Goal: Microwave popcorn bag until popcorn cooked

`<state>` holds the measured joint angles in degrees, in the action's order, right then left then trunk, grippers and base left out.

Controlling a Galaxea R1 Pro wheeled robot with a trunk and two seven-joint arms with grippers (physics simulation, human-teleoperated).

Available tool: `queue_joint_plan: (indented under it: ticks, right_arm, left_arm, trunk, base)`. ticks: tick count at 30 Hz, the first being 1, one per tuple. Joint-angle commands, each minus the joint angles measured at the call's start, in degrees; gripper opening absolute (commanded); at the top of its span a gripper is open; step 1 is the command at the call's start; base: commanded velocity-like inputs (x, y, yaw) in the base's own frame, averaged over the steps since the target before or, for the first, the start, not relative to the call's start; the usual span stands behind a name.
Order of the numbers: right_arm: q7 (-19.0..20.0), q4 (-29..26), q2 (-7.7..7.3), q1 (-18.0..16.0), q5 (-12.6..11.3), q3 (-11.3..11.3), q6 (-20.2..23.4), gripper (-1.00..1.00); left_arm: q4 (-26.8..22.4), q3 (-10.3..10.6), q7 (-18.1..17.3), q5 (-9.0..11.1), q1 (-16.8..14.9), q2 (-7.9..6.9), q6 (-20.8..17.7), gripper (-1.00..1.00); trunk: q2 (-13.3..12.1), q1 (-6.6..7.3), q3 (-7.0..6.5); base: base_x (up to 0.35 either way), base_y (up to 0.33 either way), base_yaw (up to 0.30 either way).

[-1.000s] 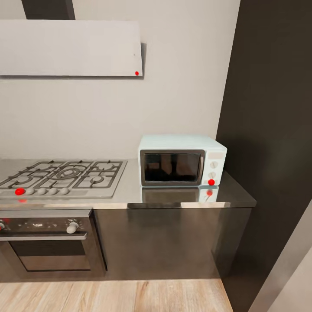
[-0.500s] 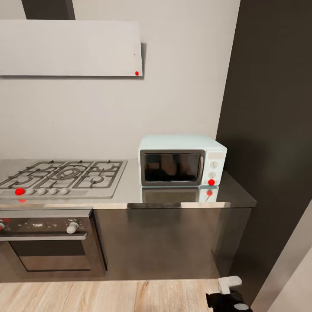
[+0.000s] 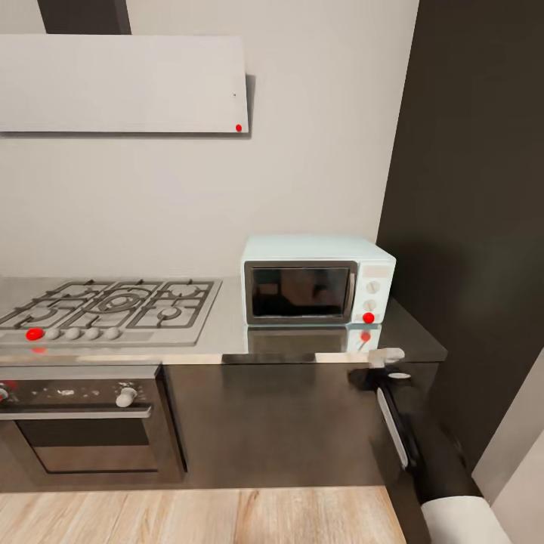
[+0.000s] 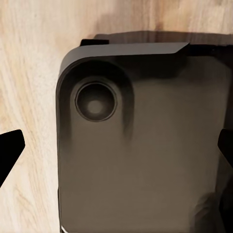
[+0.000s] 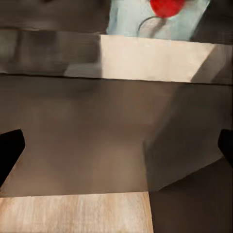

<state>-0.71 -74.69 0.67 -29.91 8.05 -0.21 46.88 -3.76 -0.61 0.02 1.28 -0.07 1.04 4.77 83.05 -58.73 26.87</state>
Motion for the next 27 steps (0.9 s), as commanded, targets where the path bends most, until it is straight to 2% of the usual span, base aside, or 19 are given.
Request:
queue_joint_plan:
  ticks: [1, 5, 6, 9, 12, 13, 16, 19, 21, 25, 27]
  right_arm:
    - [0.0, -0.1, 0.03, -1.8, 0.2, 0.0, 1.4, 1.00]
    - [-0.7, -0.2, 0.09, -7.7, 0.0, 0.0, 4.4, 1.00]
    - [-0.8, -0.2, 0.63, -9.9, -0.1, 0.0, 5.4, 1.00]
    - [-1.6, -0.2, 3.31, -13.7, 0.0, -0.2, 7.0, 1.00]
    - [-5.8, -0.1, 5.78, -16.0, 0.0, -0.2, 7.4, 1.00]
    - [-7.9, -0.1, 7.40, -17.0, -0.1, -0.2, 7.0, 1.00]
    - [-8.8, 0.4, 8.29, -17.4, -0.3, -0.3, 4.7, 1.00]
    - [-9.0, 2.2, 8.50, -17.4, -0.4, -0.5, -1.2, 1.00]
    - [-8.7, 5.6, 8.33, -17.5, -0.4, -1.2, -9.1, 1.00]
    - [-7.0, 6.5, 7.14, -17.5, -0.5, -1.3, -13.0, 1.00]
    - [-5.0, 6.6, 5.69, -17.5, -0.6, -1.3, -13.3, 1.00]
  left_arm:
    - [0.0, -0.1, 0.0, 0.1, 0.0, 0.01, 0.1, 1.00]
    - [0.0, 0.0, 0.0, 0.1, 0.0, 0.02, 0.2, 1.00]
    - [0.0, -0.1, 0.0, 0.1, 0.0, 0.02, 0.2, 1.00]
    - [0.0, -0.1, 0.1, 0.2, 0.0, 0.02, 0.2, 1.00]
    - [0.0, -0.1, 0.1, 0.2, 0.0, 0.02, 0.2, 1.00]
    - [0.0, -0.1, 0.2, 0.2, 0.0, 0.02, 0.2, 1.00]
    - [0.0, -0.1, 0.2, 0.2, 0.0, 0.02, 0.2, 1.00]
    - [0.0, -0.1, 0.2, 0.2, 0.0, 0.02, 0.2, 1.00]
    - [0.0, -0.1, 0.2, 0.3, 0.0, 0.02, 0.2, 1.00]
    - [0.0, -0.1, 0.3, 0.3, 0.0, 0.02, 0.2, 1.00]
    - [0.0, -0.2, 0.3, 0.3, 0.0, 0.02, 0.2, 1.00]
  trunk:
    - [0.0, 0.00, 0.06]
    - [0.0, 0.00, 0.06]
    - [0.0, 0.00, 0.06]
    - [0.0, 0.00, 0.06]
    - [0.0, 0.00, 0.06]
    - [0.0, 0.00, 0.06]
    - [0.0, 0.00, 0.06]
    - [0.0, 0.00, 0.06]
    - [0.0, 0.00, 0.06]
    - [0.0, 0.00, 0.06]
    - [0.0, 0.00, 0.06]
  base:
    - [0.000, 0.000, 0.000]
    - [0.000, 0.000, 0.000]
    - [0.000, 0.000, 0.000]
    - [0.000, 0.000, 0.000]
    - [0.000, 0.000, 0.000]
    - [0.000, 0.000, 0.000]
    - [0.000, 0.000, 0.000]
    - [0.000, 0.000, 0.000]
    - [0.000, 0.000, 0.000]
    - [0.000, 0.000, 0.000]
    - [0.000, 0.000, 0.000]
